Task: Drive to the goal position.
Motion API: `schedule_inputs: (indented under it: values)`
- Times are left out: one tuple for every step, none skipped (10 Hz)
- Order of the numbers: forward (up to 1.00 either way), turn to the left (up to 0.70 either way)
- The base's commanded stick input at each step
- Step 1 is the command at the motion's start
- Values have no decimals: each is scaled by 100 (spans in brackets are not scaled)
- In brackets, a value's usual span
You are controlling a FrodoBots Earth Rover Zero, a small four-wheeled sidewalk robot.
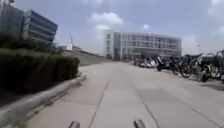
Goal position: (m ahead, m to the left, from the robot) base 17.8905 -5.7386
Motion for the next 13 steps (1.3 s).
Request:
schedule_inputs:
  values:
    - [70, -27]
    - [70, -27]
    - [70, -27]
    - [70, -27]
    - [70, -27]
    - [70, 0]
    - [70, 0]
    - [70, 0]
    - [70, 0]
    - [70, 0]
    - [70, 0]
    - [70, 0]
    - [70, 0]
